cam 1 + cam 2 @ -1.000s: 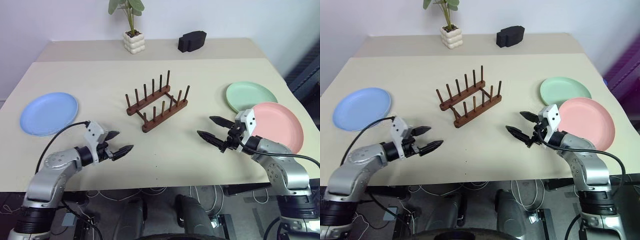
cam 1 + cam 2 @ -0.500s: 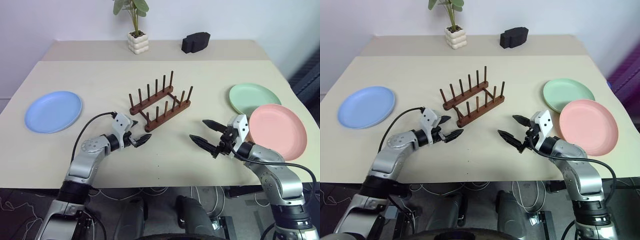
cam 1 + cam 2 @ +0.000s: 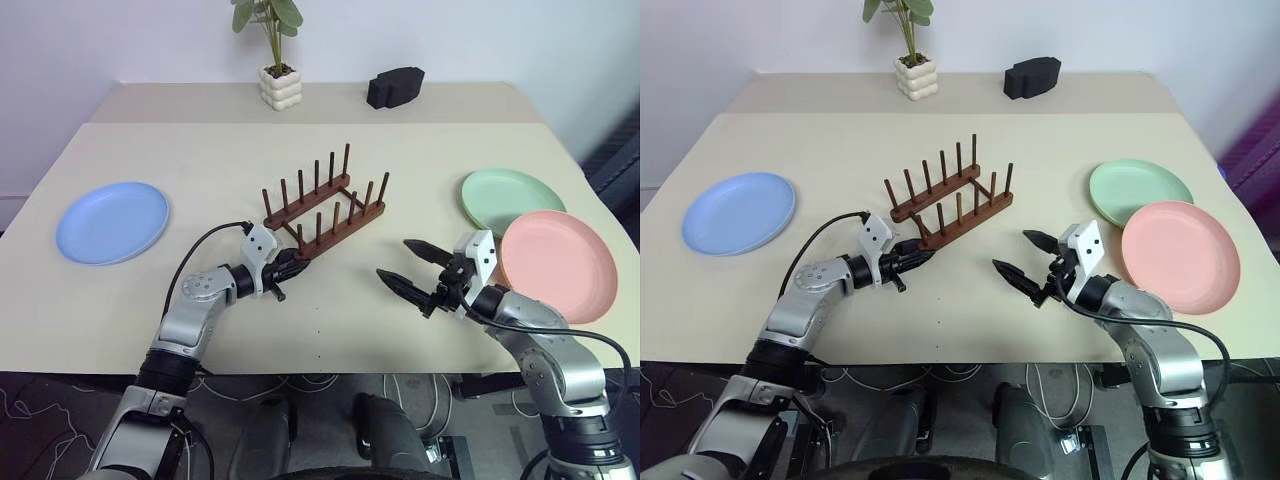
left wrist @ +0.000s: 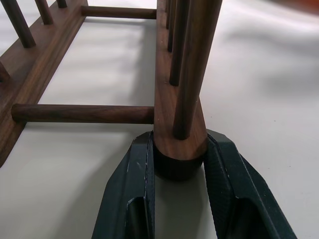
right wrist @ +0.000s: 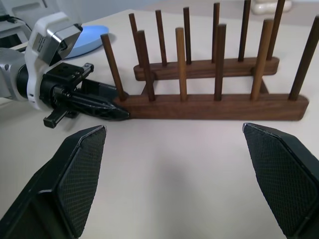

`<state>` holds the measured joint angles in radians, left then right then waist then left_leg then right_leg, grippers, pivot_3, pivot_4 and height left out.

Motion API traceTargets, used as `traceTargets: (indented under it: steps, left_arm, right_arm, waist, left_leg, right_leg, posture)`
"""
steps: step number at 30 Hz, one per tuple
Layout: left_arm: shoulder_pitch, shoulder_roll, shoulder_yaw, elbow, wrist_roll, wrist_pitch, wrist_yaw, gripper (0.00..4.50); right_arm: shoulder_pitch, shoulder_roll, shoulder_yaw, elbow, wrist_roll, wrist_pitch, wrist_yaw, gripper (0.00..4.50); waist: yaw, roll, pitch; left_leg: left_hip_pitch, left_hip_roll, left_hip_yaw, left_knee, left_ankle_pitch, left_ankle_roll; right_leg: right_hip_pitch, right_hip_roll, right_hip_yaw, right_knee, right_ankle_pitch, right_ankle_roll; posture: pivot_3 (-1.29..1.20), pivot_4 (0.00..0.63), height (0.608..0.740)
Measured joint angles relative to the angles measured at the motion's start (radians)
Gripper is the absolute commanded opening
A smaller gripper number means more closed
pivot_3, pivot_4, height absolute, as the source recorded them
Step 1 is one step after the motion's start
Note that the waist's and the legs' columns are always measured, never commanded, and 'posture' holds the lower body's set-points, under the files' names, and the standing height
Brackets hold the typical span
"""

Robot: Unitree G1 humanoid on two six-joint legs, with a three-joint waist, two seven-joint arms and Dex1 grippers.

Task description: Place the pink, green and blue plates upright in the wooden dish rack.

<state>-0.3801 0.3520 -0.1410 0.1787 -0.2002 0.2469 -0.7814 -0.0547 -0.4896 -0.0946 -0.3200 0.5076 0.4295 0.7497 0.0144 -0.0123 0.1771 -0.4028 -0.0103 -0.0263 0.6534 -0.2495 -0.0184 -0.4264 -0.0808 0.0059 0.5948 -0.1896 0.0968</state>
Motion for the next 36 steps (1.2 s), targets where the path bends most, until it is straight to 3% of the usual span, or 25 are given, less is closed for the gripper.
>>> traceTargets:
  steps: [8,36]
  left_arm:
    - [-0.017,0.005,-0.004,0.024,0.017,-0.022,-0.03,0.75]
    - [-0.22,0.047,-0.058,0.304,0.035,-0.176,-0.415,0.75]
  right_arm:
    - [0.038,-0.045,-0.002,-0.011,0.003,0.008,0.019,4.5]
    - [0.209,-0.1,-0.053,-0.121,0.028,0.045,0.003,4.5]
  waist:
    - [0.001,0.0,0.0]
    - [-0.001,0.0,0.0]
  left_leg:
    - [0.0,0.0,0.0,0.0,0.0,0.0]
    - [-0.001,0.0,0.0,0.0,0.0,0.0]
  right_leg:
    - [0.0,0.0,0.0,0.0,0.0,0.0]
    - [0.0,0.0,-0.001,0.0,0.0,0.0]
  posture:
    - [0.0,0.15,0.736]
    - [0.0,0.15,0.736]
